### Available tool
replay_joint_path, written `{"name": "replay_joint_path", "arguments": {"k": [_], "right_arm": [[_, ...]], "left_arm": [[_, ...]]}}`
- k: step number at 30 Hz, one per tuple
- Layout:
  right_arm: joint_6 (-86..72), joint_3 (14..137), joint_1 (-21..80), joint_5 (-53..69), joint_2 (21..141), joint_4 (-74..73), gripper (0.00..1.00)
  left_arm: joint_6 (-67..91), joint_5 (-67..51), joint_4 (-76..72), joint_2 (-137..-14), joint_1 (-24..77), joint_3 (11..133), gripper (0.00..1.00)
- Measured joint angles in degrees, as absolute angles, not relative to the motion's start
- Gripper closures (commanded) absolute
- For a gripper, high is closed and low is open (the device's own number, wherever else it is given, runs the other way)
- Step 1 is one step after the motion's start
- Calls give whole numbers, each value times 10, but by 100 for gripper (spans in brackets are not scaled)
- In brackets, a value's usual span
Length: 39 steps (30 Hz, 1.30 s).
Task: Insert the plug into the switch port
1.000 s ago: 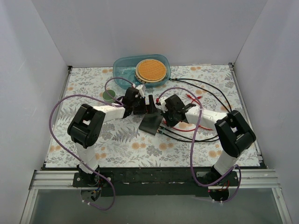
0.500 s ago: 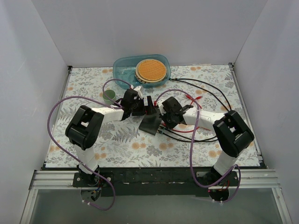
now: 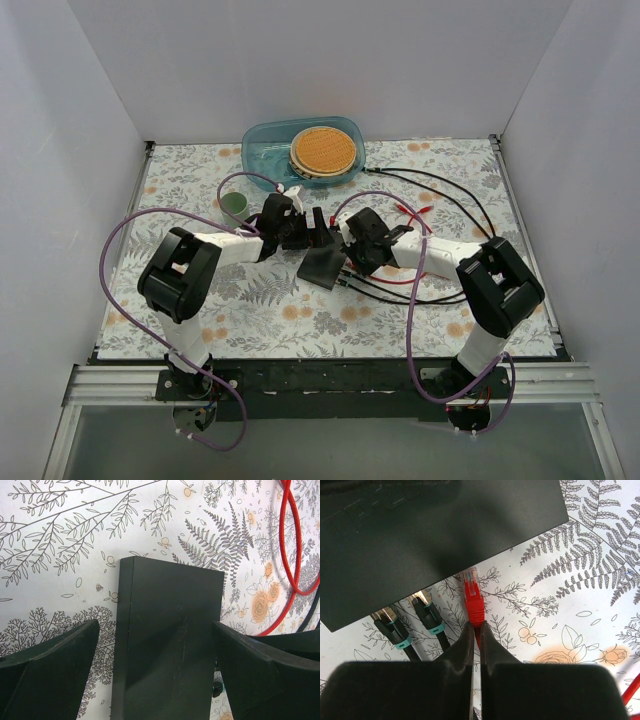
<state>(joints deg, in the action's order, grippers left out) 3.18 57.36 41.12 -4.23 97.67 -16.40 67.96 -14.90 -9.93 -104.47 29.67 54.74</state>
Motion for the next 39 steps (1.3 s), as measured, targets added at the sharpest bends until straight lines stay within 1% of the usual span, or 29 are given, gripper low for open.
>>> {"name": "replay_joint_path", "arguments": {"k": [30, 39], "right_arm": [[17, 574, 434, -45, 963, -156, 99], [17, 573, 440, -45, 962, -144, 99]], "left_arm": [[680, -155, -113, -1042, 297, 539, 5], [678, -158, -113, -1042, 296, 538, 7]]}}
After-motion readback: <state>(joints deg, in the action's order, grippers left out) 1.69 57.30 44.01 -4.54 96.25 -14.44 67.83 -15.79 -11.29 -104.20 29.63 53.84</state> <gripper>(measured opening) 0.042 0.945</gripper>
